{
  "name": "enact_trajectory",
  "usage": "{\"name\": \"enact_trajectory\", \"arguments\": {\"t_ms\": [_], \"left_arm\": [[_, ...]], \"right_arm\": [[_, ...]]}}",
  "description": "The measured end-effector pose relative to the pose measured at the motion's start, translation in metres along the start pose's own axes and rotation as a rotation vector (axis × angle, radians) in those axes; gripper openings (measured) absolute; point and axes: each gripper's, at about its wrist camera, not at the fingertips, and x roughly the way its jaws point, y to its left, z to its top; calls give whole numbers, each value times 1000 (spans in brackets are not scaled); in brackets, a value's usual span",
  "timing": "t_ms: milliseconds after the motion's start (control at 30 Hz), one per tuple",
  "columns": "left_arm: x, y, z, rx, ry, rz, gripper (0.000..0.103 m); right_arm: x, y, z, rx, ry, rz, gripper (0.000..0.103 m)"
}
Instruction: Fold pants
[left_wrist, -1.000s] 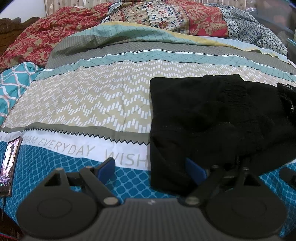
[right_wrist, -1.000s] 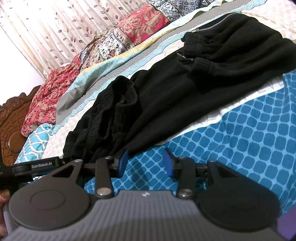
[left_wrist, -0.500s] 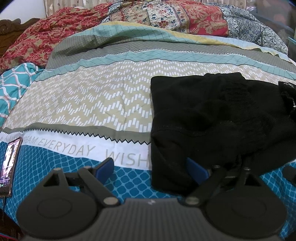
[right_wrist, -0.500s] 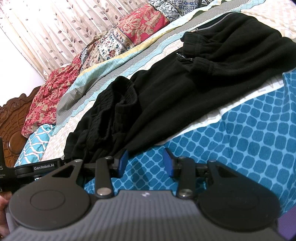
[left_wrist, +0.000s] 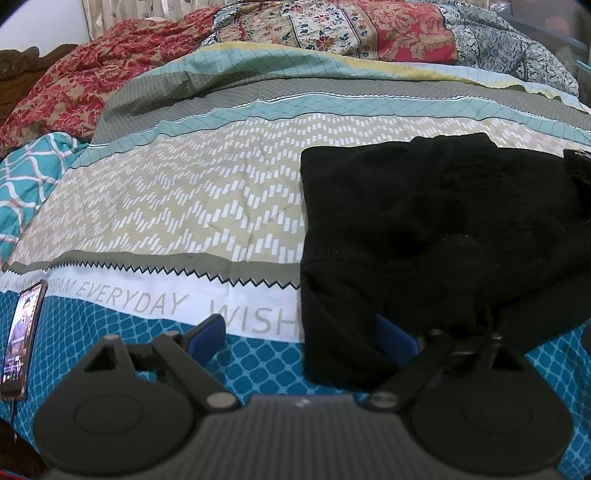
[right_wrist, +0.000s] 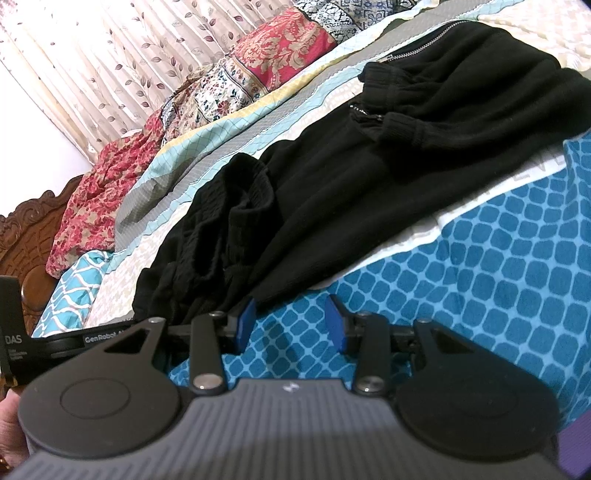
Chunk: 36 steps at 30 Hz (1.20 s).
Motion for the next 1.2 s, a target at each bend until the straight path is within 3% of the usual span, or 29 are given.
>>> {"name": "enact_trajectory", "arguments": {"t_ms": [367,500,633,900,1200], "left_arm": [[4,-2,2,17,5,19,95],[-7,4,8,-14,18,3,95],[-28,8,14,-25,-14,-2,92],[-58,-14,30,35,-98,-43,92],[-43,-41,38,69,-60,-59,88]], "right_arm": [[2,3,-1,12,-3,2,44],[-8,8,-2,-16,-31,6,56],[-18,11,-5,-44,-51,5,56],[-38,-2,-7,4,-96,-10,56],[-36,-27,-8,123,-69,-29,56]]}}
